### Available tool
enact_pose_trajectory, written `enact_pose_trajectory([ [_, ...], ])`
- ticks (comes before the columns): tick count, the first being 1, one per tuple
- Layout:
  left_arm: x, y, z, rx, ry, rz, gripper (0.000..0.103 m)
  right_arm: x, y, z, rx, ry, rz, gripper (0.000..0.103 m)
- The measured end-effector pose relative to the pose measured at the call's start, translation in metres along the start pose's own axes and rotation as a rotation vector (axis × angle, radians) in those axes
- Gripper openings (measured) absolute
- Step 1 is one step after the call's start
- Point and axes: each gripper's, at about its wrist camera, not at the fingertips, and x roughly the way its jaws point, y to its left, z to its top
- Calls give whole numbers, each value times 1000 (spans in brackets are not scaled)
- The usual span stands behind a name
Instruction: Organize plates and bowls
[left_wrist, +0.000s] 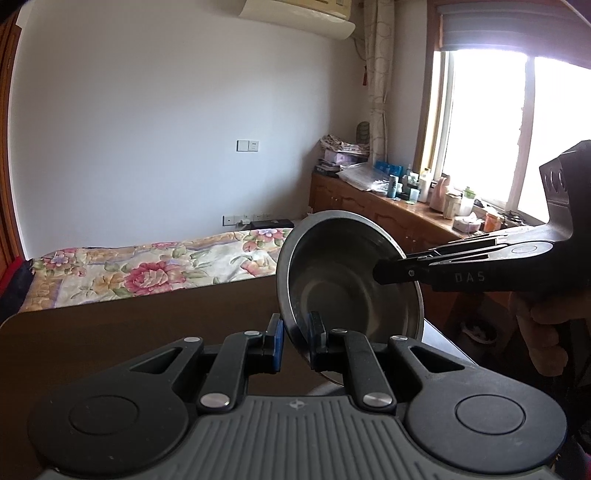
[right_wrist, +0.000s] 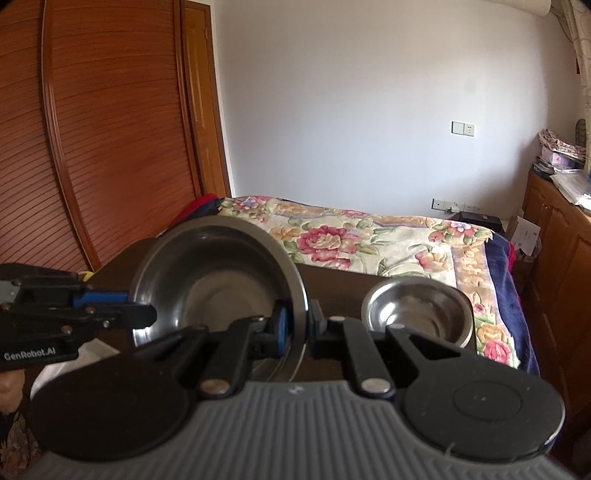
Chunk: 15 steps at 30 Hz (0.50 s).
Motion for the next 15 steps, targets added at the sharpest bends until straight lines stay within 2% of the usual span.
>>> enact_pose_trajectory([
  [15, -35, -23, -48, -7, 18, -39, 41, -33, 19, -47, 6, 16, -18, 13],
])
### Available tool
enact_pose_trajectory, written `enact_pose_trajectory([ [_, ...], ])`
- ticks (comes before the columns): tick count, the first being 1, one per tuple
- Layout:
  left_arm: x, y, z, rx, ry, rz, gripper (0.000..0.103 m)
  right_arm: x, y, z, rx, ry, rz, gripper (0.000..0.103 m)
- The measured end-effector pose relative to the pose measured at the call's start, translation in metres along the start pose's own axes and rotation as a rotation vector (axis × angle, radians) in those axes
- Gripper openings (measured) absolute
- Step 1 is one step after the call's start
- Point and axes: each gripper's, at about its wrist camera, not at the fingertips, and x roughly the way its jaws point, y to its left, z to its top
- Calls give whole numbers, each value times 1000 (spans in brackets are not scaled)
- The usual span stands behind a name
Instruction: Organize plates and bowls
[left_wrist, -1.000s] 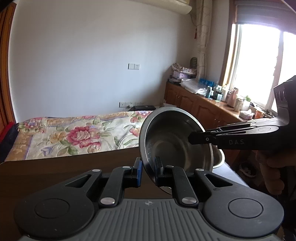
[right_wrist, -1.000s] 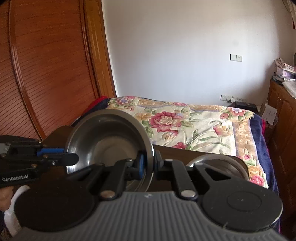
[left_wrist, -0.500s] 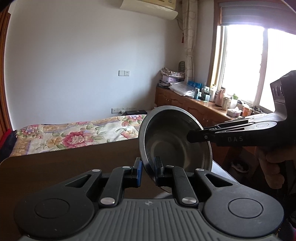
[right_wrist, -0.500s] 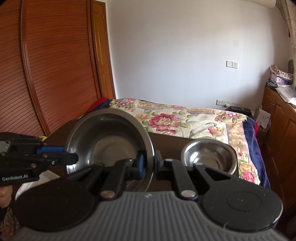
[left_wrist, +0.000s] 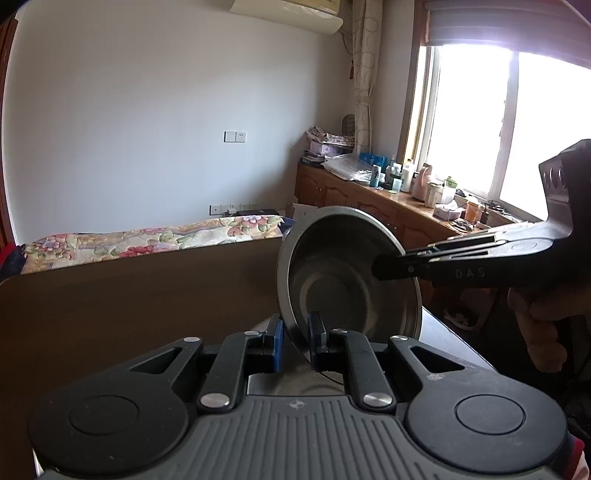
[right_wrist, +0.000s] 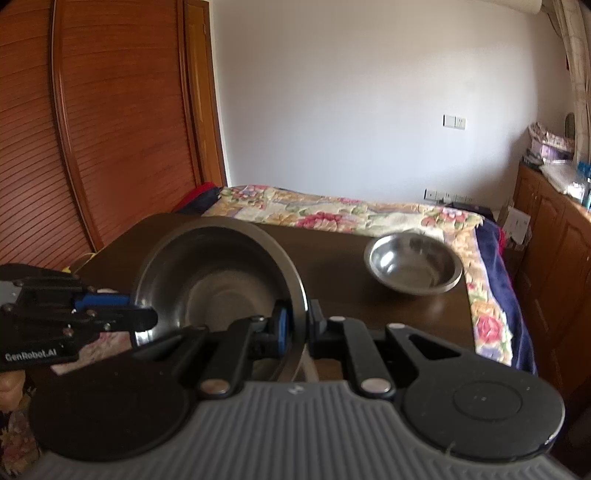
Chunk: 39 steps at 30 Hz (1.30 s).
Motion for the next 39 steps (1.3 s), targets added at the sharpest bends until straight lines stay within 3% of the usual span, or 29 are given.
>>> enact_pose_trajectory([
  [10, -1, -6, -25, -20, 18, -2, 41, -7, 6, -18, 10, 14, 14, 12],
  [23, 24, 7, -46, -28, 91, 39, 41, 19, 12, -41, 20, 53, 24, 11],
  [39, 25, 9, -48, -25, 69, 73, 41, 16, 21, -55, -15, 3, 5, 12],
])
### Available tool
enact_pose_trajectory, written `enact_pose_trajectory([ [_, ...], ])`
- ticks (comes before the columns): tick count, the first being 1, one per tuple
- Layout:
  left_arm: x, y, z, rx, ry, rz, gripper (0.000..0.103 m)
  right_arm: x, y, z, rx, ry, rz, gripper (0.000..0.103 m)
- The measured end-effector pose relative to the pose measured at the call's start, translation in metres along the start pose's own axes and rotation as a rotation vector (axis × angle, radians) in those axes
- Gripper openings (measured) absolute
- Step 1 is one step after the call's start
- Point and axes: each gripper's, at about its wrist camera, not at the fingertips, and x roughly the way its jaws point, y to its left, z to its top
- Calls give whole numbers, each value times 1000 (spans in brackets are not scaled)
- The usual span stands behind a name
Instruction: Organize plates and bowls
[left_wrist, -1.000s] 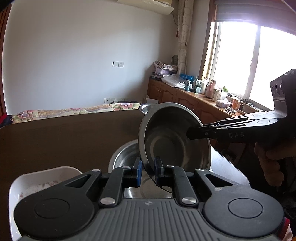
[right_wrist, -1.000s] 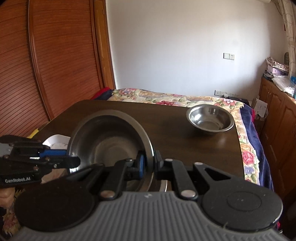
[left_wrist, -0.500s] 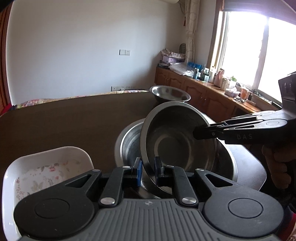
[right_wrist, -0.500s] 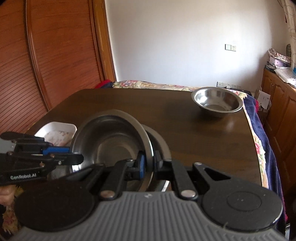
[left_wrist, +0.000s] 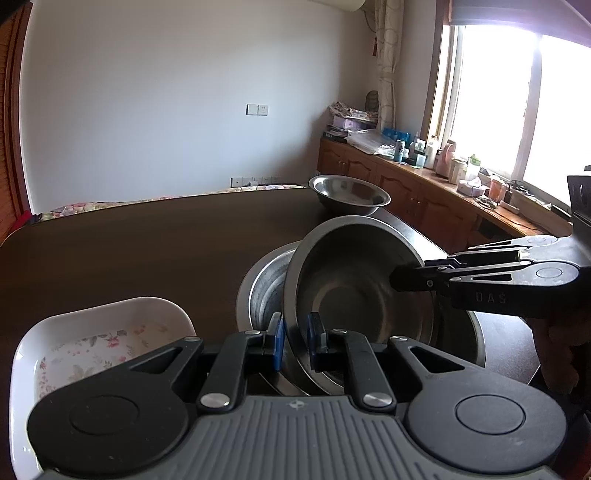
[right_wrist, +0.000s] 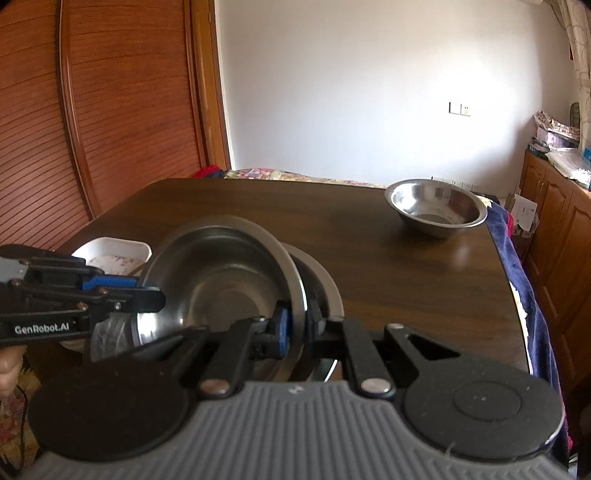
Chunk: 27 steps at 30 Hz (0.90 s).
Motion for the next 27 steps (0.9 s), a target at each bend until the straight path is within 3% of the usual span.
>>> enact_pose_trajectory([
  [15, -46, 0, 5, 9, -110, 18, 41, -20, 14, -9, -36, -128, -39, 14],
  [27, -55, -4, 0, 41, -140, 30, 51, -44, 28, -22, -44, -205, -61, 14],
])
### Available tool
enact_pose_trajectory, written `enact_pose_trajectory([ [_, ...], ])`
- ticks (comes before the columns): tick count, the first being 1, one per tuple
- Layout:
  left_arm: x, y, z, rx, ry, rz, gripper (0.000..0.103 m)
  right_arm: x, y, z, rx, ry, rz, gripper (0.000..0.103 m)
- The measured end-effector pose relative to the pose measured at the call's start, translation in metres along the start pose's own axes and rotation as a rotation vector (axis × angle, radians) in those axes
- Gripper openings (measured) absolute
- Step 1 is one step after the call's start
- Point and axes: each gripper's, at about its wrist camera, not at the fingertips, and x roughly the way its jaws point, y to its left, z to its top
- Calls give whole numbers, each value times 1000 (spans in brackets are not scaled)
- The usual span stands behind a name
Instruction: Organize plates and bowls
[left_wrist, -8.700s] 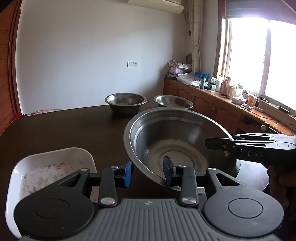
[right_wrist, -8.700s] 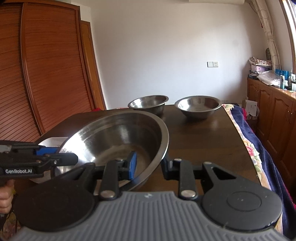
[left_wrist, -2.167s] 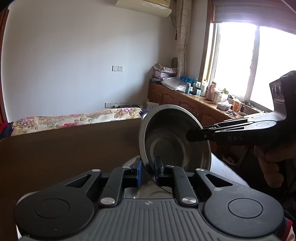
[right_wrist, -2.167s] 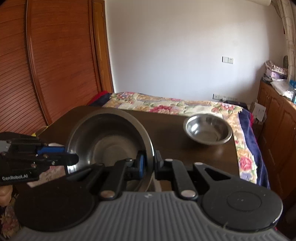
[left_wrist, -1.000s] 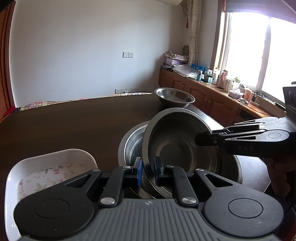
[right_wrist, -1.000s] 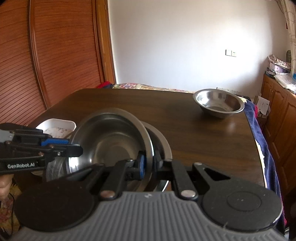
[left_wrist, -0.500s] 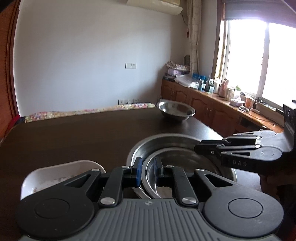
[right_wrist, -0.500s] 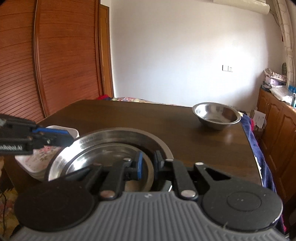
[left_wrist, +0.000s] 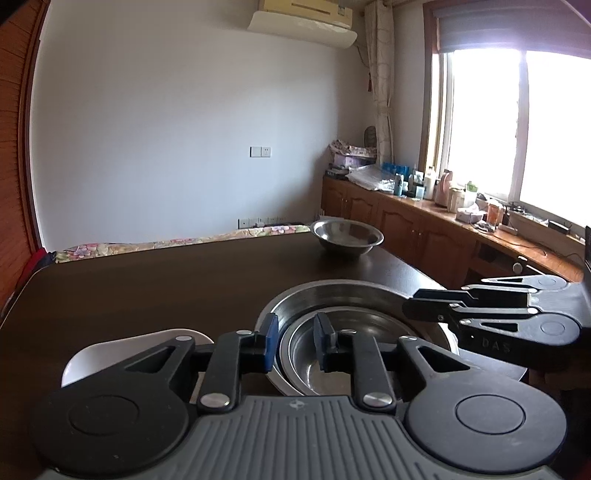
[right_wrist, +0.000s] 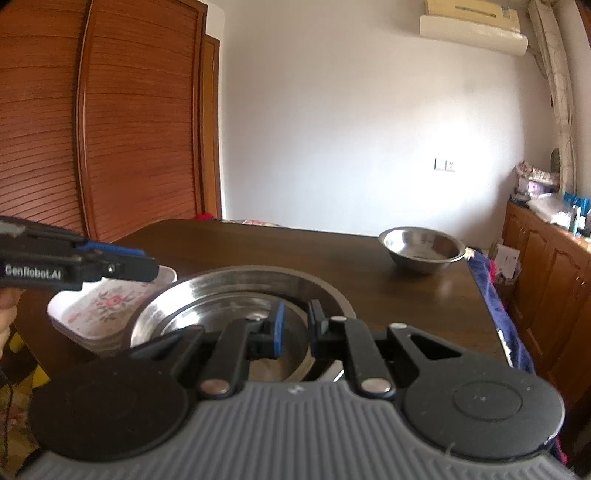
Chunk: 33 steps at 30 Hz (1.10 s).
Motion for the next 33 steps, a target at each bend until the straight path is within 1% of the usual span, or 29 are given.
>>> enact_pose_trajectory([
  [4, -1, -2, -2, 8, -15, 10, 55, -7, 1, -1, 6, -18, -6, 14],
  [10, -1, -4, -6, 6, -12, 7, 58, -10, -1, -4, 10, -33, -21, 14],
  [12, 1, -5, -4, 10, -14, 5, 60, -10, -3, -4, 12, -36, -31, 14],
  [14, 2, -5, -2, 15, -16, 1, 64, -10, -4, -3, 13, -41, -43, 15],
  [16, 5, -5, 2, 19, -20, 2, 67, -9, -8, -2, 14, -42, -50, 19],
  [17, 7, -5, 4, 16, -22, 2, 68, -8, -11, 0, 14, -45, -54, 27],
  [18, 10, -5, 7, 12, -23, 0, 69, -7, -14, 2, 16, -48, -58, 31],
  [22, 23, -6, 19, 13, -25, 2, 74, 0, -29, 10, 18, -51, -72, 31],
  [23, 28, -7, 22, 20, -25, 5, 77, 3, -34, 13, 13, -50, -79, 33],
  [24, 32, -8, 26, 25, -25, 9, 78, 4, -38, 15, 8, -51, -86, 38],
  [26, 42, -9, 34, 24, -19, 8, 83, 9, -49, 21, 3, -52, -101, 44],
  [28, 49, -9, 40, 19, -17, 0, 86, 14, -58, 25, 1, -49, -109, 47],
  [30, 58, -9, 48, 18, -18, -1, 91, 20, -67, 31, -3, -52, -123, 59],
  [32, 68, -11, 56, 24, -18, 2, 95, 27, -77, 36, -13, -55, -136, 66],
  [33, 72, -11, 60, 28, -16, 0, 95, 30, -79, 38, -19, -53, -142, 68],
])
